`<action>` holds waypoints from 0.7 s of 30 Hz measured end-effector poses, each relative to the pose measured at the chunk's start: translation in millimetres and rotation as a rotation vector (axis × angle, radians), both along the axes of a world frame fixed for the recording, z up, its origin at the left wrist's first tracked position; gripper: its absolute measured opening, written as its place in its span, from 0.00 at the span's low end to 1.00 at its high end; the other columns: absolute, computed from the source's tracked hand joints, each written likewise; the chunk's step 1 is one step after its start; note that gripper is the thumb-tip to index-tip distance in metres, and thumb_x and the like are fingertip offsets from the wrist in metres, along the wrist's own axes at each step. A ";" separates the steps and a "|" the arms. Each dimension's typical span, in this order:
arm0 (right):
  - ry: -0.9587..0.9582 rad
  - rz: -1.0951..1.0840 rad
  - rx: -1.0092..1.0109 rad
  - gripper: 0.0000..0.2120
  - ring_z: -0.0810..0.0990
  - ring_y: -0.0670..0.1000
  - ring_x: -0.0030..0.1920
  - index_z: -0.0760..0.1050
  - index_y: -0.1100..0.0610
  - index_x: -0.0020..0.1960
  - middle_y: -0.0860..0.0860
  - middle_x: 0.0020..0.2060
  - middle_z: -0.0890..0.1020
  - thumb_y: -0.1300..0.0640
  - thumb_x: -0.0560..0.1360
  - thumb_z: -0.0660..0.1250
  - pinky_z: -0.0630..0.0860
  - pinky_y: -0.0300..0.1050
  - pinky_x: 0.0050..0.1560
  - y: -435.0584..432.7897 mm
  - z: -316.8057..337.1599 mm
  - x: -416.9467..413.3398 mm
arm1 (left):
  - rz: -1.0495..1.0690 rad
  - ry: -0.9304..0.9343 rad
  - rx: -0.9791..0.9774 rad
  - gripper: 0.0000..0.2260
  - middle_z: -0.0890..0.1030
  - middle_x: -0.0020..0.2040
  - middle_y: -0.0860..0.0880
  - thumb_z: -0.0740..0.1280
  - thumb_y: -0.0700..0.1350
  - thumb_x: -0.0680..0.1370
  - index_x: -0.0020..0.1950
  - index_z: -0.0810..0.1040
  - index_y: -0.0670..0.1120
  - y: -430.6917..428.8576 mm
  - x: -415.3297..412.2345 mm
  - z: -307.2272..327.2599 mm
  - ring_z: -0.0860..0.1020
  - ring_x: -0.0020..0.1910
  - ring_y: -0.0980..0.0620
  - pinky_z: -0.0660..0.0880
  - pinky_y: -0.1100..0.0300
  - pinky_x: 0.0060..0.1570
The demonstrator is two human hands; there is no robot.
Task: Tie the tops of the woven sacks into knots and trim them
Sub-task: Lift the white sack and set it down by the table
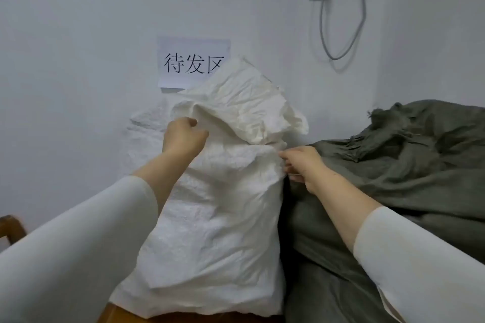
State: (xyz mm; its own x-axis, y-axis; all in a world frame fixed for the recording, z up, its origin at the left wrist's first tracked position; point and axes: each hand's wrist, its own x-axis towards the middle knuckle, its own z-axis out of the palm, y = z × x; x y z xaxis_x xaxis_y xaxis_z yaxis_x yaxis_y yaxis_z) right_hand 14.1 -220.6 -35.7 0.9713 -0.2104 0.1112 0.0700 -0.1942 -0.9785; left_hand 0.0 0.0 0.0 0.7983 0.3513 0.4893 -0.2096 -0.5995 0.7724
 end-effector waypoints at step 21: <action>0.179 -0.153 0.422 0.56 0.62 0.62 0.71 0.57 0.51 0.74 0.52 0.73 0.63 0.25 0.55 0.69 0.59 0.66 0.67 108.4 30.0 131.8 | -0.127 0.055 -0.138 0.28 0.55 0.77 0.51 0.67 0.51 0.73 0.70 0.63 0.67 130.8 124.2 24.3 0.54 0.75 0.45 0.58 0.50 0.71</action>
State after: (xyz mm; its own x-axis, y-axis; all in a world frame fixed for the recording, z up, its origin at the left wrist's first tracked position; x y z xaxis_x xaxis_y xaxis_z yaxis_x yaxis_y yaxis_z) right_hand 145.9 -112.2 -5.7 0.9216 -0.3435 -0.1808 -0.1052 0.2274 -0.9681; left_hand 124.2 130.8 24.3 0.8644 0.3073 0.3980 -0.2321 -0.4584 0.8579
